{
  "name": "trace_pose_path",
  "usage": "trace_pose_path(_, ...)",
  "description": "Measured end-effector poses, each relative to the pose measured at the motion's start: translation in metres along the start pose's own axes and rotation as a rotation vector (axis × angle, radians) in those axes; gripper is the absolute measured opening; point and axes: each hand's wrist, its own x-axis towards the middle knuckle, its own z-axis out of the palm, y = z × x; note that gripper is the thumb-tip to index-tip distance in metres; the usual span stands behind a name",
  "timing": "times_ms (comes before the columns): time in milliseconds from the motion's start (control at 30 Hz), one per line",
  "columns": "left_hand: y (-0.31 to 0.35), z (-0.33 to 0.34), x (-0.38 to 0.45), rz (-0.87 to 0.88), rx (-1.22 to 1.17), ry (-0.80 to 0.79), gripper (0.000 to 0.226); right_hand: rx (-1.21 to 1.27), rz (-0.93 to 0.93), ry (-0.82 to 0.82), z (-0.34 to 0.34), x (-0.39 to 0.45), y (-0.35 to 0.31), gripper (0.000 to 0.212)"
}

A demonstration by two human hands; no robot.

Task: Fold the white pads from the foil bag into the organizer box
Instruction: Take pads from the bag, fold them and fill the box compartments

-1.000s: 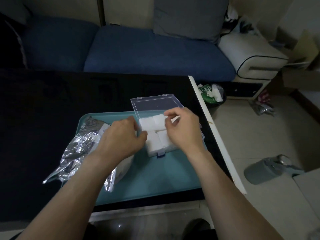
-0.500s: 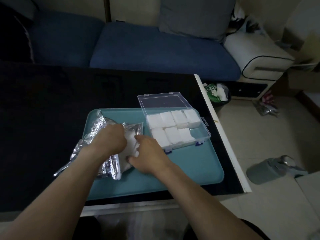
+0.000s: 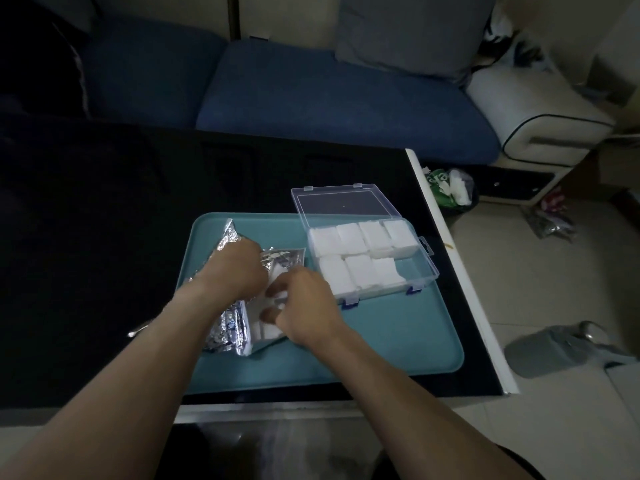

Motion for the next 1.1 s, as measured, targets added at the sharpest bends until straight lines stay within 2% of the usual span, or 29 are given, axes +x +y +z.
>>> trace_pose_path(100,0.001,0.0,0.001,-0.013,-0.003,-0.004,0.024,0.069,0.03,-0.011,-0.002,0.001,0.0,0.042)
trace_pose_path(233,0.001,-0.001,0.001,-0.04,-0.007,-0.028,0.022,0.278,0.219,-0.216,-0.015,-0.001,-0.003,0.069)
trace_pose_path(300,0.002,-0.001,0.001,-0.039,-0.001,-0.038,0.021,0.429,0.277,-0.324,-0.023,-0.003,-0.004,0.071)
trace_pose_path(367,0.003,0.0,0.001,-0.037,0.013,-0.042,0.021,0.402,0.278,-0.332,-0.024,-0.003,-0.004,0.075)
trace_pose_path(567,0.005,0.0,0.0,-0.016,0.043,-0.063,0.022,0.421,0.295,-0.33,-0.022,0.002,0.003,0.061)
trace_pose_path(733,0.009,0.001,-0.001,-0.013,0.076,-0.072,0.023,0.207,0.171,-0.301,-0.021,0.0,-0.001,0.062)
trace_pose_path(833,0.01,0.001,-0.003,-0.004,0.078,-0.065,0.019,0.036,0.069,-0.145,-0.004,-0.005,-0.006,0.061)
trace_pose_path(1100,0.014,0.003,-0.008,0.015,0.153,-0.086,0.031,0.073,0.078,0.064,-0.016,-0.008,0.003,0.04)
